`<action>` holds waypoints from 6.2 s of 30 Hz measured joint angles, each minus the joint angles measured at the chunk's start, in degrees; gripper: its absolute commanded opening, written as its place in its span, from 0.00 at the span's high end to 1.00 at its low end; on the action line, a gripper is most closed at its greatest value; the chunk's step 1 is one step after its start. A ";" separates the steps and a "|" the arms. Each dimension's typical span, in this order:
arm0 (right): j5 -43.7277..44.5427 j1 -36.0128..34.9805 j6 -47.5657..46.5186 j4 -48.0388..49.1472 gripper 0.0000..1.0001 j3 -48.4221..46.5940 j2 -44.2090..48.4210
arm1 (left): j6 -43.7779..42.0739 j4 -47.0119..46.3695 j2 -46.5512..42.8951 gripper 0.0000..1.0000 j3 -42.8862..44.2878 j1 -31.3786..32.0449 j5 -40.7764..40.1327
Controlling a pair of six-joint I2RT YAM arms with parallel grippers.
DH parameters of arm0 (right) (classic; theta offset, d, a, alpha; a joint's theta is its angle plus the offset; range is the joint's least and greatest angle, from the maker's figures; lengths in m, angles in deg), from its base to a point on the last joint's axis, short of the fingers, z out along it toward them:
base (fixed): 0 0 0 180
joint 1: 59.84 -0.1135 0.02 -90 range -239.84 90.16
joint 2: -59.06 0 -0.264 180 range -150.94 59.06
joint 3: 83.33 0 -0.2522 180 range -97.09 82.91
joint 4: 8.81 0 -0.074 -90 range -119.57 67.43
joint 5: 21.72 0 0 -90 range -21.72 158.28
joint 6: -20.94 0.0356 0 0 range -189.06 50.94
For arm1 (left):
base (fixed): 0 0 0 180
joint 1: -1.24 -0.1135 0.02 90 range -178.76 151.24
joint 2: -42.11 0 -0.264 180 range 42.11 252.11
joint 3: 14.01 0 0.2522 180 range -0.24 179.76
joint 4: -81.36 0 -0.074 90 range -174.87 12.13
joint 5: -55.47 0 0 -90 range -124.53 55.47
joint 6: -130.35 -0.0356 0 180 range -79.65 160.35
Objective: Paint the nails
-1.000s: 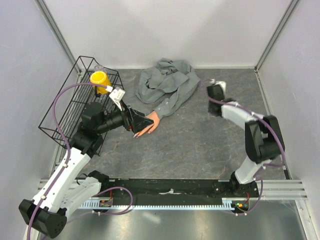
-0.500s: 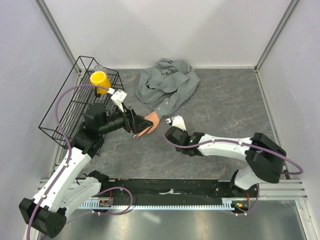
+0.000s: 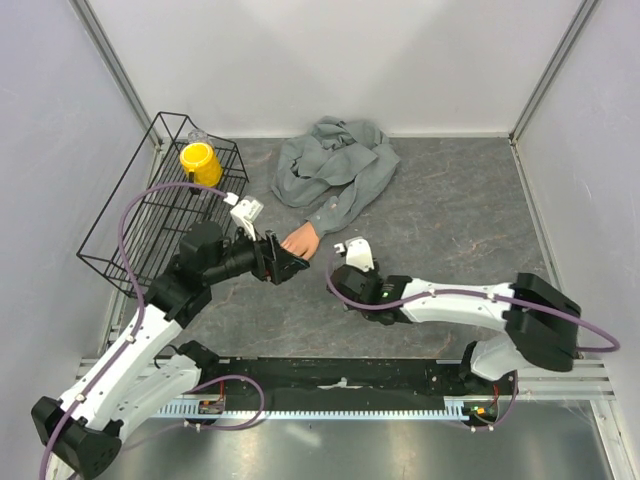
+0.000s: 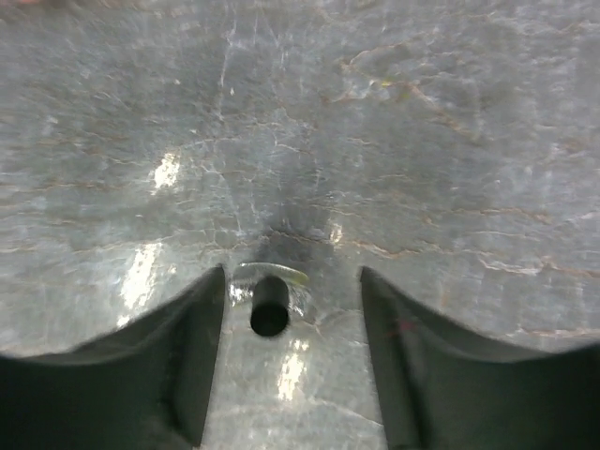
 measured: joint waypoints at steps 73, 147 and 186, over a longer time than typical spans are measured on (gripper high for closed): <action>-40.26 8.39 -27.06 25.51 0.21 21.00 34.32 | -0.85 27.06 22.73 0.98 27.43 28.15 -33.53; -47.10 7.50 -24.30 51.17 1.00 17.44 32.35 | 2.12 12.55 10.82 0.39 21.94 27.34 -26.95; -69.42 7.45 -15.17 48.54 1.00 13.05 41.05 | -4.33 -12.76 7.91 0.45 17.27 27.34 11.10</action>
